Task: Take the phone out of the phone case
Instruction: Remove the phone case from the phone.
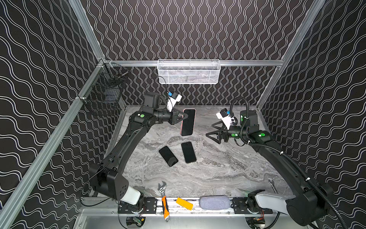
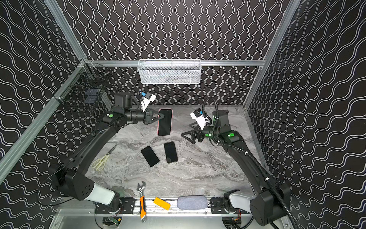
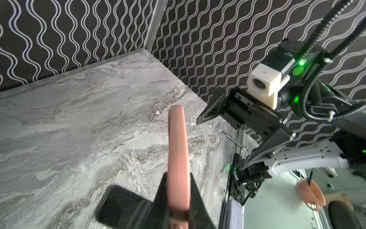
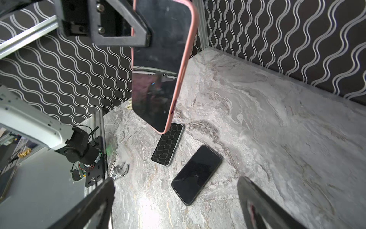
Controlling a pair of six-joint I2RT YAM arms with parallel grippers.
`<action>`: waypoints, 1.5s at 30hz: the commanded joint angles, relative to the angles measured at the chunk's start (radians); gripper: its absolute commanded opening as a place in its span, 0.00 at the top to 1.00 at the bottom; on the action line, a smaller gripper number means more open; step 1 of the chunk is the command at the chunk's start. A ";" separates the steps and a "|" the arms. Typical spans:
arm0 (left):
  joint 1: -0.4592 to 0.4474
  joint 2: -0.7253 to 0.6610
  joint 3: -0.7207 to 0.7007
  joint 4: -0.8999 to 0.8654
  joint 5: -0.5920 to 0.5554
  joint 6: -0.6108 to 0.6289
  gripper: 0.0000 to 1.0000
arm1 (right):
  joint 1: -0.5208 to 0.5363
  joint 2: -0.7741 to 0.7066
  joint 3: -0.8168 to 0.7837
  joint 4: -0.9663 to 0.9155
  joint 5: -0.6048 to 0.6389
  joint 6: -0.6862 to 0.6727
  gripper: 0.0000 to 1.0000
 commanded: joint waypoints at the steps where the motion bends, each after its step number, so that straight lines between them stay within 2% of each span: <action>1: 0.003 0.012 0.029 -0.061 0.127 0.162 1.00 | 0.007 -0.005 -0.006 0.025 -0.023 -0.086 0.03; 6: 0.004 0.039 0.072 -0.124 0.161 0.274 1.00 | 0.061 0.052 0.051 -0.091 0.059 -0.171 0.01; 12: 0.004 0.076 0.126 -0.226 0.201 0.394 1.00 | 0.130 0.054 0.022 -0.031 0.079 -0.165 0.01; 18: 0.004 0.103 0.157 -0.298 0.272 0.468 1.00 | 0.190 0.049 0.017 -0.013 0.088 -0.178 0.09; 22: 0.004 0.100 0.155 -0.326 0.292 0.513 1.00 | 0.235 0.069 0.025 -0.025 0.112 -0.188 0.11; 28: 0.005 0.117 0.156 -0.358 0.329 0.548 1.00 | 0.312 0.101 0.039 -0.026 0.186 -0.205 0.14; 41: 0.004 0.084 0.133 -0.362 0.370 0.555 1.00 | 0.330 0.166 0.069 -0.060 0.202 -0.219 0.23; 45: 0.004 0.071 0.122 -0.362 0.371 0.557 1.00 | 0.331 0.170 0.079 -0.061 0.185 -0.217 0.29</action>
